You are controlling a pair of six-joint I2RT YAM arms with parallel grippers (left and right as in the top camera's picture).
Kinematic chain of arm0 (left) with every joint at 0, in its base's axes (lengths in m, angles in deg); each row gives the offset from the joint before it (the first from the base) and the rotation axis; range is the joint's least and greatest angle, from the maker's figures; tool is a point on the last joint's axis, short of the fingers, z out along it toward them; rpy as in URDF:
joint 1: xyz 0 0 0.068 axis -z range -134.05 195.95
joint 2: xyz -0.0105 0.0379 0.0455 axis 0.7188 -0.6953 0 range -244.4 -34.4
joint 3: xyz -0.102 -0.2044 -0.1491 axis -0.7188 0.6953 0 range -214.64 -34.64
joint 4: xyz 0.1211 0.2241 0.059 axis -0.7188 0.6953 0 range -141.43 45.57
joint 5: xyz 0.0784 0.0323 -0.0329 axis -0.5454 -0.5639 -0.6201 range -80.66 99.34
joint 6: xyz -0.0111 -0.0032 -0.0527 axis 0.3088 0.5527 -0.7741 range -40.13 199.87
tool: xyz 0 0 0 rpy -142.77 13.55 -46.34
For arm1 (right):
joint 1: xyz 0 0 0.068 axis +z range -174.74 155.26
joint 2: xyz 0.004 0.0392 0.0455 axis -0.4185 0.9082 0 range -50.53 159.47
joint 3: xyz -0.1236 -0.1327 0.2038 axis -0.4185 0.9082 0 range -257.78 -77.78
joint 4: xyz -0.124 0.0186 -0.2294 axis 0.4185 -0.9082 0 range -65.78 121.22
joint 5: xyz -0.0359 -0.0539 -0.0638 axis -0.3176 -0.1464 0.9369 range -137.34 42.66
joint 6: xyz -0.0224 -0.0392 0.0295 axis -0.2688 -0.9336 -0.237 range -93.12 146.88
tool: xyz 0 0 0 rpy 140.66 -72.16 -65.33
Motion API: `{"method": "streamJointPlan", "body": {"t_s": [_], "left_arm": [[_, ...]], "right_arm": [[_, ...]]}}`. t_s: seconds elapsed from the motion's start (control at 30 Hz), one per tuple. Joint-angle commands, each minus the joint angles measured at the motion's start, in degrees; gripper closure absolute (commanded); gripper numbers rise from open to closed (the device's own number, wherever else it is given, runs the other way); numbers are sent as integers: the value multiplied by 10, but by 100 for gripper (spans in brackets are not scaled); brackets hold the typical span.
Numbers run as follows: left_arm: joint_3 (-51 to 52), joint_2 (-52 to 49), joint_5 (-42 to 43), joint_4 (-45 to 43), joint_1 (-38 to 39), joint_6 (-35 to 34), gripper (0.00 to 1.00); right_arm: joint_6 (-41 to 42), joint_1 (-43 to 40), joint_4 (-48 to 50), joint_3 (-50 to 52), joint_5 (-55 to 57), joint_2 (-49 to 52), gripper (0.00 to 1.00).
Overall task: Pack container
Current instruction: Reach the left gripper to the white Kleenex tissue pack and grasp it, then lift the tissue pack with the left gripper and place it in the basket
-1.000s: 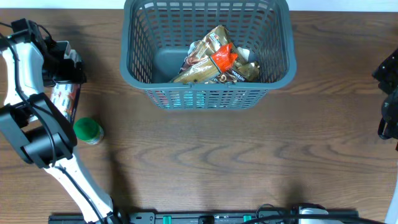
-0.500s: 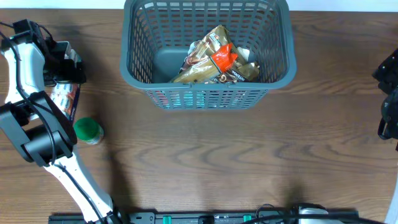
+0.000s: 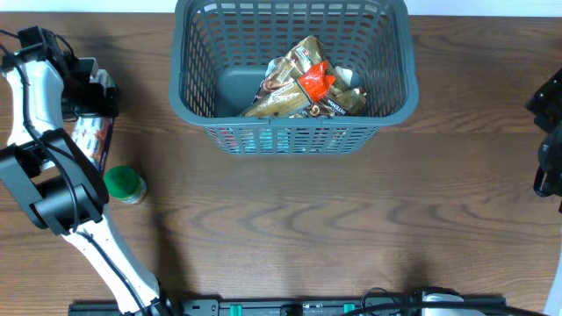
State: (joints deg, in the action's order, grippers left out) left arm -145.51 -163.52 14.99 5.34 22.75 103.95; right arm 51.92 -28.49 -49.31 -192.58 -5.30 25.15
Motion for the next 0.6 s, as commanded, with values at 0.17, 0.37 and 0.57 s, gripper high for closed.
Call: {"method": "streamJointPlan", "body": {"t_s": [0.17,0.37,0.57], "left_arm": [[5,-4,-27,-7,-3,7,1],[5,-9,-26,-8,-3,-8,1],[10,-21,-26,-9,-3,-13,1]], "right_arm": [[6,-3,-1,-3,10,-1,1],[7,-3,-1,-3,10,-1,1],[7,-3,-1,-3,10,-1,1]]}}
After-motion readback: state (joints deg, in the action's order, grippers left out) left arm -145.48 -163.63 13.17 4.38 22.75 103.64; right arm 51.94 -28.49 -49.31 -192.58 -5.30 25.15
